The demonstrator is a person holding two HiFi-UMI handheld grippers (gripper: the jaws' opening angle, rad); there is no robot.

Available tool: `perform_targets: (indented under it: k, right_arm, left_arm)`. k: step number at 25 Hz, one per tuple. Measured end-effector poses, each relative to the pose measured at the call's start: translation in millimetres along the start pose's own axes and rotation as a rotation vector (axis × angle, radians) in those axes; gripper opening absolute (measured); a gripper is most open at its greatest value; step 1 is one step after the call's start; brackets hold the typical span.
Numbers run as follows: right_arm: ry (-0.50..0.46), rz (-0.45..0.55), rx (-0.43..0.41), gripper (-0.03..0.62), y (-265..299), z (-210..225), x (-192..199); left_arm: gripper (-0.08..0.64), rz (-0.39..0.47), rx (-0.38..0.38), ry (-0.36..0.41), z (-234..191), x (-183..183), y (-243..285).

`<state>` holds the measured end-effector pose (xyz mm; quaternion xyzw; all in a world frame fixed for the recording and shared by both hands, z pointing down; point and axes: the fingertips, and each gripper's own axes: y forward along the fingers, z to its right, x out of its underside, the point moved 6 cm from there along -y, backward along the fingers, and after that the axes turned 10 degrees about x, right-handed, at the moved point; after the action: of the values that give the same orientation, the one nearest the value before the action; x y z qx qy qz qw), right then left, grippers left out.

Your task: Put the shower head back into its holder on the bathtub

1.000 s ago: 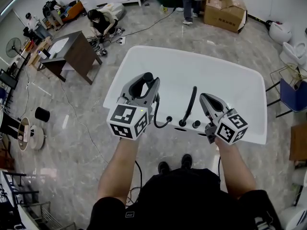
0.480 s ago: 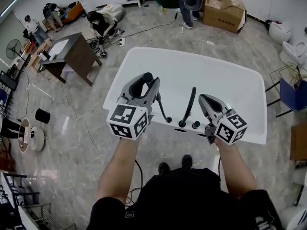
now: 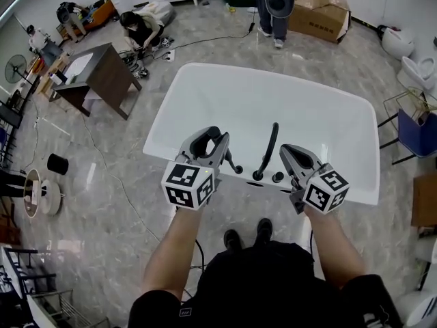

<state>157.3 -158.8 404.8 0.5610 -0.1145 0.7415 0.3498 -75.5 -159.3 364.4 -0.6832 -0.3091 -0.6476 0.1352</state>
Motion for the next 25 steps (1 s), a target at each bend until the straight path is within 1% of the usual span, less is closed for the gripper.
perform_targets:
  k: [8,13,18,25]
  right_arm:
    - [0.038,-0.082,0.007,0.014,-1.3,3.3,33.2]
    - [0.055,-0.123,0.017,0.014,-4.9,7.2,49.4]
    - [0.062,-0.141,0.022,0.014,-6.9,12.5,53.5]
    - [0.072,-0.154,0.025,0.014,-7.9,22.6,55.5]
  left_arm:
    - [0.150,-0.135,0.005,-0.090,0.1,69.9,17.5]
    - [0.150,-0.193,0.019,-0.118,2.0,98.8,29.0]
    - [0.150,-0.259,0.024,-0.119,0.5,121.8,46.9]
    - [0.150,-0.367,0.035,-0.058,-1.0,154.4,67.3]
